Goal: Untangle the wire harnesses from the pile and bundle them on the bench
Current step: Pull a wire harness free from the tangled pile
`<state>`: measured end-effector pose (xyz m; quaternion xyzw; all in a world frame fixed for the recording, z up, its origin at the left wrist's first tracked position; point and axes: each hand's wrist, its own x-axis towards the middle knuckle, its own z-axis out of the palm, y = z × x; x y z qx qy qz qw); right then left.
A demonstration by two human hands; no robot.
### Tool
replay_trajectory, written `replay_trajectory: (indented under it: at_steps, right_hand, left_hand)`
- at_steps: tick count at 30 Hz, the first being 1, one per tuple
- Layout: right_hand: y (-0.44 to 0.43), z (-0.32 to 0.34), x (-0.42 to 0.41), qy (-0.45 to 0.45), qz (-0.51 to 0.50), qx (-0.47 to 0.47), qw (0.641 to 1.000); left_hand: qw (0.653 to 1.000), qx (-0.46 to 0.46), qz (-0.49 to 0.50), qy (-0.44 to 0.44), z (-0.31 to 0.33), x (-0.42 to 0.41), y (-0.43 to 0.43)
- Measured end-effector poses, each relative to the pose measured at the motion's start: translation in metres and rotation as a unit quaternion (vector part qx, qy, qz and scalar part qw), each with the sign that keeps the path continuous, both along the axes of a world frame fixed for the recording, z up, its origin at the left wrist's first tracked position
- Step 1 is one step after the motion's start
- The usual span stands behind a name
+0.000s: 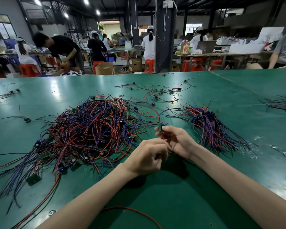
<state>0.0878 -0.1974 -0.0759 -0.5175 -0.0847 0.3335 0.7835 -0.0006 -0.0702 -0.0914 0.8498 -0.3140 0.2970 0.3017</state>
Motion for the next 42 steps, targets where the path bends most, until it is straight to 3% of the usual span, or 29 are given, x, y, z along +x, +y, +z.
replay_trajectory:
  at_steps: [3, 7, 11, 15, 18, 21, 24, 35, 42]
  right_hand:
    - [0.000, 0.000, 0.002, -0.006, -0.007, 0.026, 1.000]
    - [0.000, -0.001, -0.002, -0.051, -0.007, 0.019, 0.999]
    - [0.008, -0.006, -0.013, -0.147, -0.035, -0.043, 0.988]
    - [0.012, -0.011, -0.016, -0.238, -0.087, -0.072, 0.965]
    - [0.011, -0.009, -0.018, -0.275, -0.070, -0.094, 0.954]
    - [0.010, -0.004, -0.019, -0.220, -0.023, -0.072, 0.973]
    - [0.008, 0.000, -0.015, -0.166, -0.040, -0.055, 0.984]
    - [0.000, 0.000, -0.006, -0.092, -0.001, -0.058, 0.994]
    - [-0.002, -0.003, 0.001, -0.088, -0.071, -0.067, 0.991]
  left_hand:
    - [0.981, -0.181, 0.045, 0.044, 0.003, -0.001, 0.000]
    - [0.902, -0.386, 0.152, 0.120, 0.005, 0.008, 0.005]
    - [0.868, -0.427, 0.148, 0.208, 0.003, 0.014, 0.008]
    - [0.790, -0.533, 0.085, 0.289, 0.008, 0.013, 0.001]
    - [0.753, -0.564, 0.087, 0.328, 0.012, 0.012, 0.004]
    - [0.725, -0.589, 0.077, 0.349, 0.015, 0.012, 0.005]
    - [0.696, -0.617, 0.037, 0.366, 0.017, 0.012, 0.003]
    - [0.719, -0.552, 0.009, 0.421, 0.013, 0.007, -0.001]
    - [0.750, -0.517, 0.055, 0.408, 0.011, 0.007, 0.002]
